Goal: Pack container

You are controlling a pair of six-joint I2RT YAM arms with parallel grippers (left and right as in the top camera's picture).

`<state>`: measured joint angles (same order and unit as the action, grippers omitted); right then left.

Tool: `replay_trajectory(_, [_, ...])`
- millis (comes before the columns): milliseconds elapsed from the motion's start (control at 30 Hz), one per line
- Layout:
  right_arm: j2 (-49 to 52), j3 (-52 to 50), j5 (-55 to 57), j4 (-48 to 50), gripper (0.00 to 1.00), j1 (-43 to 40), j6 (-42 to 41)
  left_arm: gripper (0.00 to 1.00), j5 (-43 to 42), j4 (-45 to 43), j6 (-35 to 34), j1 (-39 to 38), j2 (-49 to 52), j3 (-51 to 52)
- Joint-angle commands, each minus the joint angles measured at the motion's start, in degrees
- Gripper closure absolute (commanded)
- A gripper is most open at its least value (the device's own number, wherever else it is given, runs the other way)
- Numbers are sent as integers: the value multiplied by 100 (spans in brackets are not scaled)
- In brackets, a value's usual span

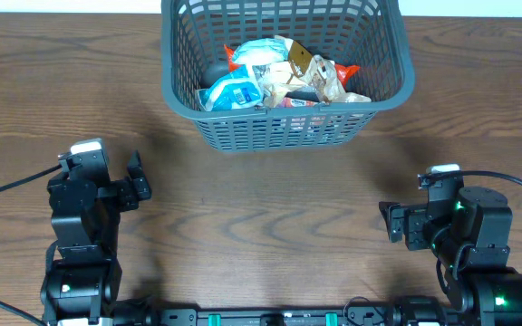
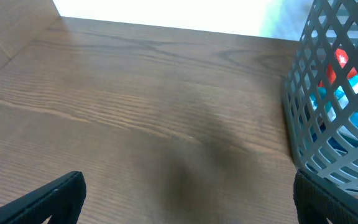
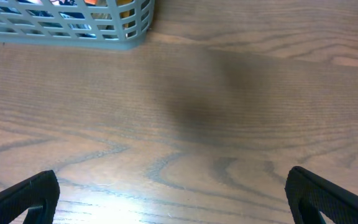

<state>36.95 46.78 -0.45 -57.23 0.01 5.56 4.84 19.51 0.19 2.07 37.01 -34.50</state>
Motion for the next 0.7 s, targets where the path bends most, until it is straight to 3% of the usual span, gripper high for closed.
replay_trajectory(0, [-15, -46, 13, -9, 1, 42, -76, 1, -35, 15, -26, -26, 2, 31])
replay_trajectory(133, [-4, -63, 144, 256, 1, 39, -103, 1, -35, 15, -26, -26, 2, 31])
replay_trajectory(267, [-262, -389, -315, 1233, 1, 4, -170, 1, -35, 15, -26, -26, 2, 31])
replay_trajectory(667, [-1998, -2691, -527, 4334, 1, 7, -573, 1, -35, 15, -26, -26, 2, 31])
